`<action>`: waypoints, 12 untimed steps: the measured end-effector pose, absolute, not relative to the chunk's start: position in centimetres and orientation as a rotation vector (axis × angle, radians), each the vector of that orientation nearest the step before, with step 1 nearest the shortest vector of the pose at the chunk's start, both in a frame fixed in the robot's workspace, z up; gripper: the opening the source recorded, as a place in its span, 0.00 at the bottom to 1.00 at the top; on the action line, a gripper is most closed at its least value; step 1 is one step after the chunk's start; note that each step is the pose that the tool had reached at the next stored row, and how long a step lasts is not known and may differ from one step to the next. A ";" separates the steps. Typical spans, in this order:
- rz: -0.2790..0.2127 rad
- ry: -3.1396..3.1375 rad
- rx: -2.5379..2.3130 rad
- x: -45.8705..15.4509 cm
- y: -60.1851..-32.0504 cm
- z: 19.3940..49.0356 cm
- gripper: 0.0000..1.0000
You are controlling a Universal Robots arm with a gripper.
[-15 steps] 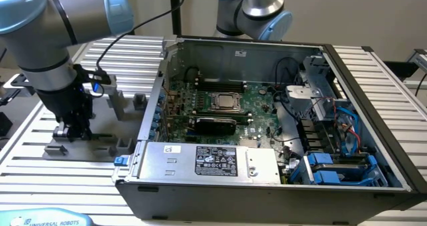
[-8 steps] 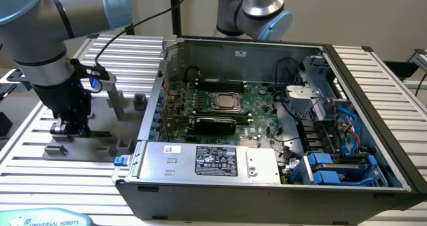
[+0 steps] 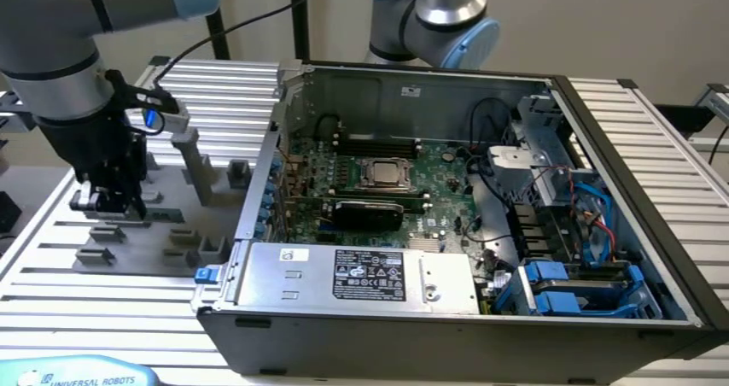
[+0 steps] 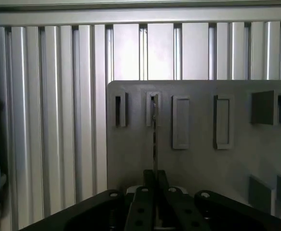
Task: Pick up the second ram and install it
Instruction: 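Pick up the second ram and move it above second insertion slot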
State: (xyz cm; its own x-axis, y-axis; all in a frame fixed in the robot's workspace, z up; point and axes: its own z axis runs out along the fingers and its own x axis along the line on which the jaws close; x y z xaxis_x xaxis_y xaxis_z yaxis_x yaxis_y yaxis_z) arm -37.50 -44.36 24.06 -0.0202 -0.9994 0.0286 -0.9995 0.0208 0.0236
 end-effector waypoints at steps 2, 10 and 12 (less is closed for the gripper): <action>0.005 -2.218 2.173 -37.4 -44.4 25.0 0.14; 0.005 -2.218 2.173 -36.7 -44.4 28.6 0.14; 0.005 -2.218 2.172 -36.4 -44.4 29.5 0.14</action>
State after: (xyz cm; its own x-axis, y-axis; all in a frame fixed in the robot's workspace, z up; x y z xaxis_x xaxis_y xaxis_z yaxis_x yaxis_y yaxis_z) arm -36.36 -44.36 29.51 -0.0202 -0.9994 0.0287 -0.9995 0.0209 0.0237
